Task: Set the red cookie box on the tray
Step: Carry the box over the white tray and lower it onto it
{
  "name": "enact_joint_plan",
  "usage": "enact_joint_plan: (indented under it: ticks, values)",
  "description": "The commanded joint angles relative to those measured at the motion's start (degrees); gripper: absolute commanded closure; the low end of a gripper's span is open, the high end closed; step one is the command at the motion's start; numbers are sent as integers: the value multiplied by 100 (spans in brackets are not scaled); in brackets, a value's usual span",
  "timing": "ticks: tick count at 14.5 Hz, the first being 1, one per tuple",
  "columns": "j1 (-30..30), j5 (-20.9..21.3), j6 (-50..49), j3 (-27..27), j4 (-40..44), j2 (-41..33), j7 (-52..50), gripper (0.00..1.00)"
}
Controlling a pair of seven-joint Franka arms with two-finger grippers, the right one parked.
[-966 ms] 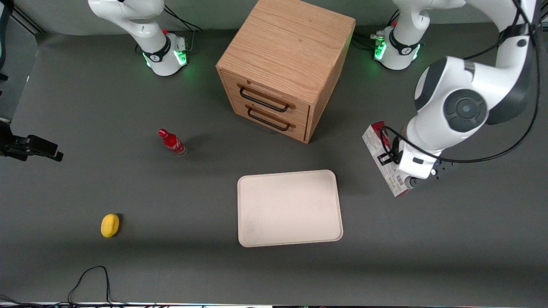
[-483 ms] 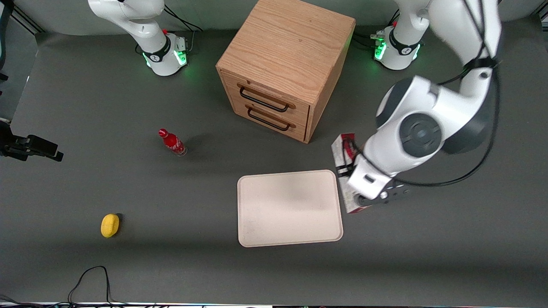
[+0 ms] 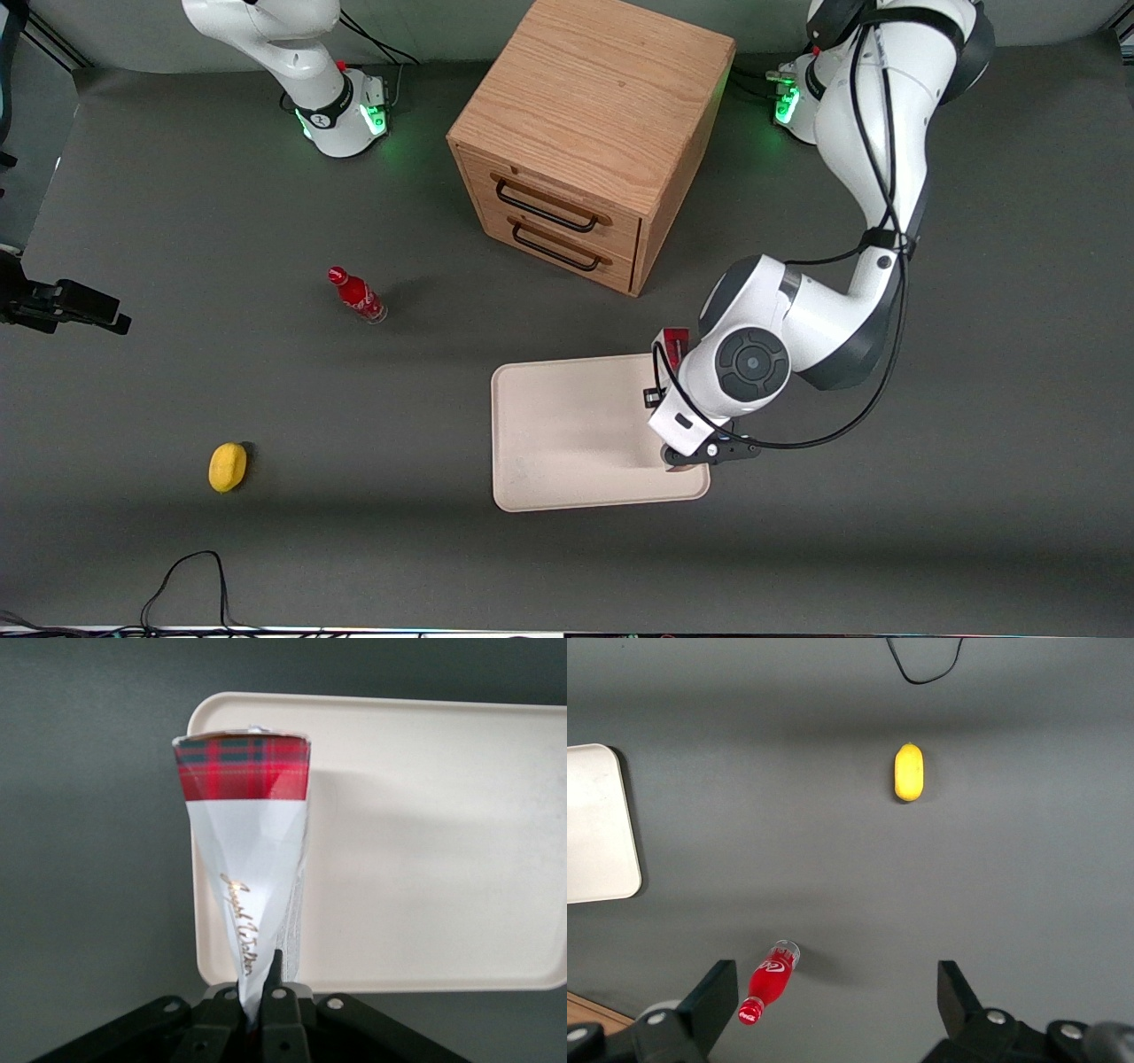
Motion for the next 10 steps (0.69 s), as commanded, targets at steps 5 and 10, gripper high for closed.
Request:
enact_joint_plan:
  ticks: [5,10]
  values:
    - [-65,300,591,78,-423,177,-135,100]
    - [-65,738,591,78,-449,151,-109,0]
